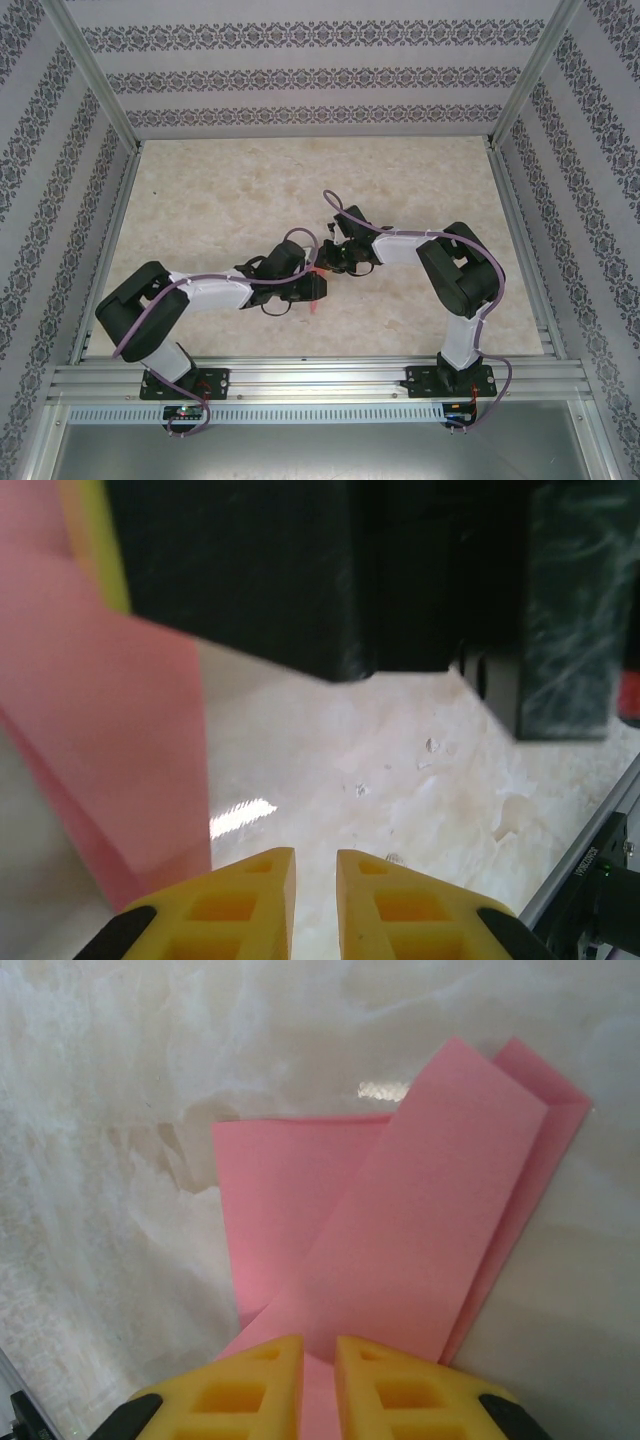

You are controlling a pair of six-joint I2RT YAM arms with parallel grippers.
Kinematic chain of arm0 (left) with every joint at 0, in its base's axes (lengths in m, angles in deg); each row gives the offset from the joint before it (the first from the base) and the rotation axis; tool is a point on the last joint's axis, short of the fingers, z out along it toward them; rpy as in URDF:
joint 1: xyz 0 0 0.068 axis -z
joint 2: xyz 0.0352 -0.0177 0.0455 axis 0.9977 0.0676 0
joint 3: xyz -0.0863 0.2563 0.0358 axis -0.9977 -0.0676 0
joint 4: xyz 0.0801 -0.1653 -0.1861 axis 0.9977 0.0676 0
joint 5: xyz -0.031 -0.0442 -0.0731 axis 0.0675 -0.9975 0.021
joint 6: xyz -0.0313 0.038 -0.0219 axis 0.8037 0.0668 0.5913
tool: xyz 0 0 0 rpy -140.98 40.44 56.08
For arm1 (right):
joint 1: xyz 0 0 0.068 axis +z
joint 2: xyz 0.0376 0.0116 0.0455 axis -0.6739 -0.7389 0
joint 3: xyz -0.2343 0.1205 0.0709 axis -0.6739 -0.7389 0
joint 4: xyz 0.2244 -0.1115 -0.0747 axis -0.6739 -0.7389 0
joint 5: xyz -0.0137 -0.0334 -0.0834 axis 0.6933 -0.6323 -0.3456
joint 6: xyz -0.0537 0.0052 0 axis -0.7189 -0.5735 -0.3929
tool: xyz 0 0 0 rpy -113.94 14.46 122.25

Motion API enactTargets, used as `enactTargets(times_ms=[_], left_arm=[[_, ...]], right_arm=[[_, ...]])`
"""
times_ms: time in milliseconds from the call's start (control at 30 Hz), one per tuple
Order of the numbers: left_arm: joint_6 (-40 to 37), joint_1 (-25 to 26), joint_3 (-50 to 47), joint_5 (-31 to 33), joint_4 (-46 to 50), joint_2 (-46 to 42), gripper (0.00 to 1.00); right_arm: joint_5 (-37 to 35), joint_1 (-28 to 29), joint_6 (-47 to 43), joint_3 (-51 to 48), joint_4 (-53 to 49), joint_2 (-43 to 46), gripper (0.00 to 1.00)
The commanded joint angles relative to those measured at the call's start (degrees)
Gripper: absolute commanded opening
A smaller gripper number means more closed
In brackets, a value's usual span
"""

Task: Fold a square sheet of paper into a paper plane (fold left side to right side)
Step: Fold the wing for the fifth time at the center of the table.

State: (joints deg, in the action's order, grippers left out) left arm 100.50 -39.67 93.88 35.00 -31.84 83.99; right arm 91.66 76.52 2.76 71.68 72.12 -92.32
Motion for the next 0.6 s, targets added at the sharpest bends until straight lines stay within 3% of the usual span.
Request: enactTargets(times_ms=[0, 567], left_arm=[[-3.0, -0.8, 1.4, 0.0, 2.8, 1.9, 0.19], [-1.9, 0.3, -4.5, -2.2, 2.0, 3.4, 0.18]], right_arm=[[-4.0, 0.3, -1.2, -0.4, -3.0, -2.1, 0.18], [-5.3, 0.2, -1.9, 1.3, -5.9, -3.4, 0.18]])
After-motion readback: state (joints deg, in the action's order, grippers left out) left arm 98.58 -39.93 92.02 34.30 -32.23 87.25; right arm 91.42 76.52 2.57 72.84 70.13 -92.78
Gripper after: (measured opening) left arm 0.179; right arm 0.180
